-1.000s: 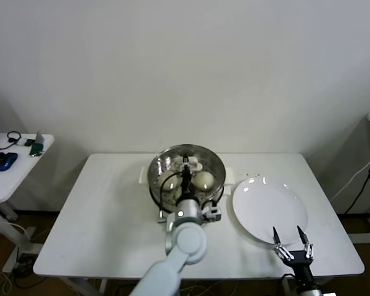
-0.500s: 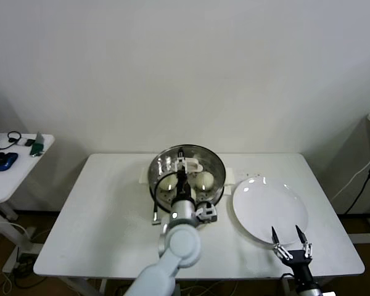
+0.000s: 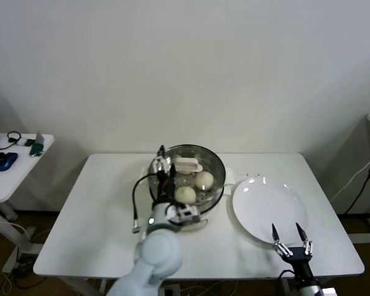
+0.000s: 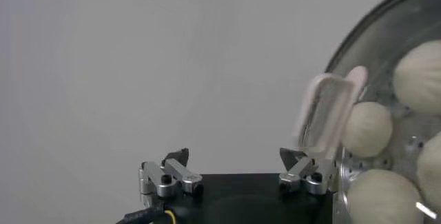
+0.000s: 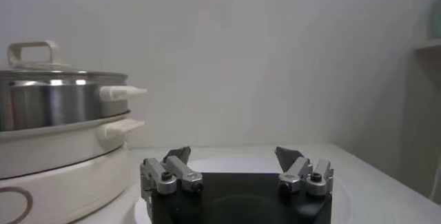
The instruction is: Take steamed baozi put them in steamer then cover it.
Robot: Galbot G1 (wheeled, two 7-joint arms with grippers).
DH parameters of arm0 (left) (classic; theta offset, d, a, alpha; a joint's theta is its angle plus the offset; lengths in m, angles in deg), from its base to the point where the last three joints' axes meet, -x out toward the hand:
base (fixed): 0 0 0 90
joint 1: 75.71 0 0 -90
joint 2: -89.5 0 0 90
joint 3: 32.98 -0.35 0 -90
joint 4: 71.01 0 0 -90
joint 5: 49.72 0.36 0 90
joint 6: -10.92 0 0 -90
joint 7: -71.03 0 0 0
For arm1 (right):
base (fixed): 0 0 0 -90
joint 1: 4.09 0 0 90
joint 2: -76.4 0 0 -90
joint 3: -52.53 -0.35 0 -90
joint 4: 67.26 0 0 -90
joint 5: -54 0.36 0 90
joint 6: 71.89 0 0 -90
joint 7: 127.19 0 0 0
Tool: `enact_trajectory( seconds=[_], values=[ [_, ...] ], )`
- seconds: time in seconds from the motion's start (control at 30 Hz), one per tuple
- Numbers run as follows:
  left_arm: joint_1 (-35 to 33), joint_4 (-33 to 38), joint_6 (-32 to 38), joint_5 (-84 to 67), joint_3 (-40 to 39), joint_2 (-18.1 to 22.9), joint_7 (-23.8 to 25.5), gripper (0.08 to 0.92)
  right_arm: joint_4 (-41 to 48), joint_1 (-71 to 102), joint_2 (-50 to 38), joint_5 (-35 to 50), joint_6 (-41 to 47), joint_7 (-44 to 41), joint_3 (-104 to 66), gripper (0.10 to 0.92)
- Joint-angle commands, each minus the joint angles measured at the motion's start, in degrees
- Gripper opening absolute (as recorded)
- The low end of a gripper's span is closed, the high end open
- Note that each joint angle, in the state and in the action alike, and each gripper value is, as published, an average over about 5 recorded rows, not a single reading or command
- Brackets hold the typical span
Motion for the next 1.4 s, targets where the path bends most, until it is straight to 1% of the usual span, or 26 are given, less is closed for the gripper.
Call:
enact_trajectory(
  seconds=[0.03, 0.1, 0.17, 0.27, 0.37, 0.47, 0.6, 0.73, 0.83, 1.03, 1.4],
  values=[
    [-11.1, 13.48, 19.93, -60.3, 25.76, -8.16, -14.1, 0.823, -2.0, -0.49, 0.02, -0.77, 2.36, 4.87, 0.12, 0.823],
    [-13.95, 12.57, 24.55, -70.13, 32.43, -8.6, -13.97, 0.823, -2.2, -0.65, 0.01, -0.78, 2.5, 5.0, 0.17, 0.823],
    [-17.18, 10.75, 29.88, -77.63, 38.08, -8.34, -12.59, 0.823, -2.24, -0.72, 0.13, -0.91, 2.32, 4.86, 0.19, 0.823],
    [-22.03, 6.33, 39.66, -86.03, 43.62, -7.93, -10.24, 0.823, -2.02, -0.77, 0.43, -1.37, 2.13, 4.91, 0.28, 0.823],
    [-26.24, 1.07, 48.6, -91.71, 44.15, -7.57, -8.28, 0.823, -1.59, -0.9, 0.69, -1.82, 1.92, 4.9, 0.42, 0.823],
    [-29.06, -4.14, 55.05, -93.58, 42.18, -7.23, -6.38, 0.823, -1.14, -1.09, 0.87, -2.24, 1.88, 4.96, 0.58, 0.823],
    [-30.23, -11.45, 61.77, -93.4, 39.19, -6.59, -5.39, 0.823, -0.7, -1.25, 0.88, -2.47, 1.77, 5.01, 0.69, 0.823],
    [-29.71, -16.79, 63.59, -93.14, 36.85, -5.88, -5.37, 0.823, -0.47, -1.47, 0.7, -2.36, 1.49, 4.88, 0.82, 0.823],
    [-29.34, -18.94, 63.7, -92.19, 35.33, -5.32, -5.3, 0.823, -0.34, -1.64, 0.6, -2.15, 1.41, 4.58, 1.04, 0.823],
    [-29.32, -19.25, 63.12, -90.5, 34.18, -4.29, -4.97, 0.823, -0.09, -1.81, 0.47, -1.87, 1.4, 4.38, 1.54, 0.823],
    [-29.88, -18.03, 62.65, -89.63, 33.49, -3.61, -4.61, 0.823, 0.07, -2.19, 0.43, -1.93, 1.14, 4.48, 1.91, 0.823]
  ],
)
